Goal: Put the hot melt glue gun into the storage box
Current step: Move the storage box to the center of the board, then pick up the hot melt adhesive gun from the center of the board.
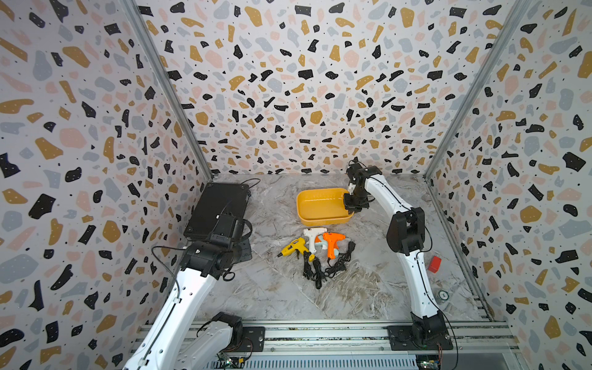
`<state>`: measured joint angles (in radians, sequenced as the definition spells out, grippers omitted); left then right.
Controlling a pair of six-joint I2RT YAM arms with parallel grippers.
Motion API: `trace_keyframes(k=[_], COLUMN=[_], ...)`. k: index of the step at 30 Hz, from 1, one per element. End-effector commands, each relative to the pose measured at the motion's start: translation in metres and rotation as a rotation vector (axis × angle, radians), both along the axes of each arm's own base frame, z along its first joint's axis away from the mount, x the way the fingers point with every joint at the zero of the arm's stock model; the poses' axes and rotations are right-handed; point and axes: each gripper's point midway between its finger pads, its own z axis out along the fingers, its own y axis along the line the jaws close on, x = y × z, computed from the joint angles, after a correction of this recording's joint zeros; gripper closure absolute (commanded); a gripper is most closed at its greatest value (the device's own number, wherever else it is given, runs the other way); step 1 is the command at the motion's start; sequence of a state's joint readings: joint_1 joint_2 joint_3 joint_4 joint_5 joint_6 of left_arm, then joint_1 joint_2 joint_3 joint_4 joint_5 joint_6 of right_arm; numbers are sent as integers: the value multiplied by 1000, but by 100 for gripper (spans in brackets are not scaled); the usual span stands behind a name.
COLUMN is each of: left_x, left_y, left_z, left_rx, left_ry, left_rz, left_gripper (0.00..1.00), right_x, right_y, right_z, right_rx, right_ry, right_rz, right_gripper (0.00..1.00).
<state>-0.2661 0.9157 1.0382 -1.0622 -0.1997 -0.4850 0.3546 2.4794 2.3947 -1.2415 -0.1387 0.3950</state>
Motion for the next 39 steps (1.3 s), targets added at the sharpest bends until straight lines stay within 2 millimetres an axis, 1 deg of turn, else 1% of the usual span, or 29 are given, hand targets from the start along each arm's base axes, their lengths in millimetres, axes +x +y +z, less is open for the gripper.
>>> trace_keyframes(k=[1,3,5,8,10,12,14,15,16,17,19,20,23,25,28,31,35,39], left_x=[-7,-9,-11,-13,-15,-17,-18,-19,-20,-21,-23,-24,-27,-28,-32,-34,-37,-38], left_y=[-4,-5,-5,-5,-5,-6,-6,-6,-6,-7,-8,-8,-10,-12,-14,-14,-13,-13], left_z=[0,1,2,3,5,5,6,6,5,6,5,4,2,-1,-3,-2,0,1], left_rx=[-28,-37,-43,-54,-58,-62,-65,-67,-72,-77,-83,-86,-98,-102,-108,-108,-110,-112], left_ry=[8,10,5,-2,-6,-4,-2,-1,2,1,4,7,14,20,29,26,20,16], left_rz=[-2,-4,0,2,4,2,3,2,4,3,3,2,-4,-5,-13,-16,-18,-21], left_gripper=[74,73,73,72,72,72,70,69,66,65,61,61,60,59,59,61,62,62], right_x=[10,12,12,9,2,-12,-38,-50,-67,-82,-111,-124,-148,-157,-164,-165,-166,-169], right_y=[-4,-3,-4,-6,-6,-1,10,12,19,25,36,40,52,60,68,70,69,75], right_z=[18,24,31,52,71,89,101,105,106,104,95,88,70,58,40,23,4,-7], right_rx=[25,29,27,14,13,11,-2,-9,-11,-10,3,10,13,4,-34,-71,-110,-116], right_ry=[-38,-53,-68,-113,-137,-157,-161,-159,-149,-137,-102,-80,-35,-1,34,60,93,111], right_rz=[-32,-39,-40,-24,-12,21,83,100,127,145,156,157,148,152,159,148,138,150], right_gripper=[87,73,62,54,52,52,51,51,51,50,49,48,42,38,35,34,38,42])
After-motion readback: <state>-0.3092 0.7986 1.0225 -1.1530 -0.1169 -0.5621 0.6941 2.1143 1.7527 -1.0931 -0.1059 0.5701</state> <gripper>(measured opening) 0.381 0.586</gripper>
